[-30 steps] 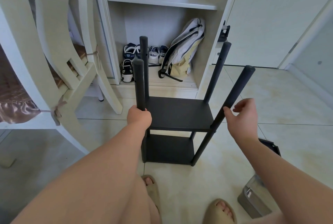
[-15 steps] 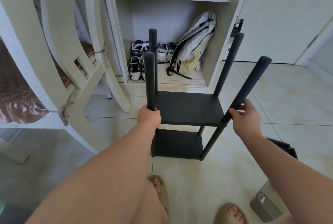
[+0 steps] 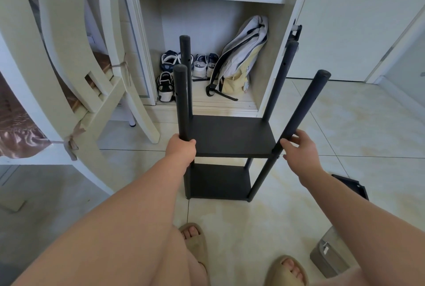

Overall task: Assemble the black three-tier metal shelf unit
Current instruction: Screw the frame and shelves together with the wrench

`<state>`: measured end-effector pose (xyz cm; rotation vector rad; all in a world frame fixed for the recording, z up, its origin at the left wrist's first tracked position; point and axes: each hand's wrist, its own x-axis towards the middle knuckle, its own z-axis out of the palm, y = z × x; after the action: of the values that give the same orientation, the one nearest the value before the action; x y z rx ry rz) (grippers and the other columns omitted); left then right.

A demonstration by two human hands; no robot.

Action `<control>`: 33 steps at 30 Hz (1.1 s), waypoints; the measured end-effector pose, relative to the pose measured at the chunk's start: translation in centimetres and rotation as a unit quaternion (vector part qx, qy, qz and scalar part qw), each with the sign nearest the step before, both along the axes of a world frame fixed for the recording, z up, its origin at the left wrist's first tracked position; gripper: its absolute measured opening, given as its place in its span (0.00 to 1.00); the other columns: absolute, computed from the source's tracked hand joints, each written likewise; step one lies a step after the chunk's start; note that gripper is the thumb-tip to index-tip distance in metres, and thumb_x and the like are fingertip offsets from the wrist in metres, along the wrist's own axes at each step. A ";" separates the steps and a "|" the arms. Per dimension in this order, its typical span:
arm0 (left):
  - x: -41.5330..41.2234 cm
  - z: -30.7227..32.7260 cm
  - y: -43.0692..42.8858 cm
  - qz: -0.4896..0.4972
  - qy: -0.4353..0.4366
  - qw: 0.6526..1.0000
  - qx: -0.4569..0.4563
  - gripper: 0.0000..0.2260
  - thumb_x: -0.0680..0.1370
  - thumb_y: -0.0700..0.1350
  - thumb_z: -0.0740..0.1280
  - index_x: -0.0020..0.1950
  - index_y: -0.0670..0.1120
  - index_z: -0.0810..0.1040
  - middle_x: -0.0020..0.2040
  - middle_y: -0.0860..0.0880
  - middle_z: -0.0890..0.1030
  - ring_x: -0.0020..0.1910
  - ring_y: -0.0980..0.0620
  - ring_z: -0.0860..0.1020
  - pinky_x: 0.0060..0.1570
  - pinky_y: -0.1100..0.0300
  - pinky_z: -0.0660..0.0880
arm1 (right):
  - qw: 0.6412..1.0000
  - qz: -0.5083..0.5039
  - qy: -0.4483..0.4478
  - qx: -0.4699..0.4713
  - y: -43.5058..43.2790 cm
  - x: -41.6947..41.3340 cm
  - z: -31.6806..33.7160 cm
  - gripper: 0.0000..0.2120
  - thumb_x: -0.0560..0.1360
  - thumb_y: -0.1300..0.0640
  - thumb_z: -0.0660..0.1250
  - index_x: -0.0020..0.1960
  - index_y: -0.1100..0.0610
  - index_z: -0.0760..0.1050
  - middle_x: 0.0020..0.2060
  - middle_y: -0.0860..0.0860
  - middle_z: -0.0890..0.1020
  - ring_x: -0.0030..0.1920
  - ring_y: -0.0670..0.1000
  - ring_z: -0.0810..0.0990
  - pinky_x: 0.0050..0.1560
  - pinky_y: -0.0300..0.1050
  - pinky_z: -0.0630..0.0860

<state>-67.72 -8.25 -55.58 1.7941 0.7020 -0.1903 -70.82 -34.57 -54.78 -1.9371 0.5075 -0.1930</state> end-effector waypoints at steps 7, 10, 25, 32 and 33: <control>-2.7 1.5 -1.8 -0.227 0.217 0.946 0.087 0.28 0.80 0.51 0.66 0.77 0.46 0.61 0.73 0.39 0.69 0.61 0.37 0.77 0.49 0.40 0.79 | 0.996 0.050 0.058 -0.049 -2.9 -3.3 0.1 0.28 0.83 0.50 0.64 0.80 0.48 0.59 0.75 0.51 0.69 0.73 0.56 0.70 0.68 0.55 0.72; -3.5 1.5 -3.6 -0.334 0.250 0.903 0.105 0.31 0.80 0.55 0.67 0.78 0.48 0.60 0.71 0.41 0.73 0.61 0.40 0.79 0.49 0.40 0.77 | 0.994 0.052 0.076 -0.060 -5.4 -5.1 -0.2 0.29 0.82 0.49 0.64 0.81 0.47 0.58 0.76 0.51 0.68 0.74 0.56 0.68 0.68 0.54 0.70; -6.8 -9.1 -27.4 -0.554 0.046 0.824 0.105 0.26 0.79 0.59 0.65 0.76 0.54 0.66 0.73 0.51 0.70 0.69 0.51 0.72 0.67 0.53 0.71 | 0.892 0.066 0.319 -0.313 -24.0 -10.4 -9.6 0.34 0.83 0.41 0.57 0.82 0.44 0.45 0.82 0.48 0.52 0.81 0.54 0.49 0.75 0.64 0.59; -3.9 -19.9 -41.1 -0.575 0.082 0.813 0.045 0.27 0.81 0.56 0.64 0.78 0.51 0.63 0.77 0.48 0.66 0.74 0.50 0.68 0.66 0.59 0.67 | 0.850 0.069 0.417 -0.314 -34.8 -9.1 -19.7 0.34 0.83 0.38 0.51 0.82 0.44 0.38 0.82 0.48 0.47 0.81 0.56 0.44 0.76 0.66 0.54; -3.5 -21.5 -42.7 -0.575 0.086 0.812 0.043 0.27 0.81 0.57 0.64 0.78 0.51 0.63 0.77 0.48 0.66 0.74 0.50 0.68 0.65 0.60 0.67 | 0.847 0.066 0.426 -0.309 -36.0 -8.8 -21.3 0.33 0.84 0.38 0.50 0.82 0.44 0.38 0.82 0.48 0.46 0.81 0.57 0.43 0.77 0.65 0.53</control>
<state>-71.23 -50.94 -77.05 2.0916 -0.3727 -1.1486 -79.66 -70.59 -76.11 -2.6454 0.9653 0.7252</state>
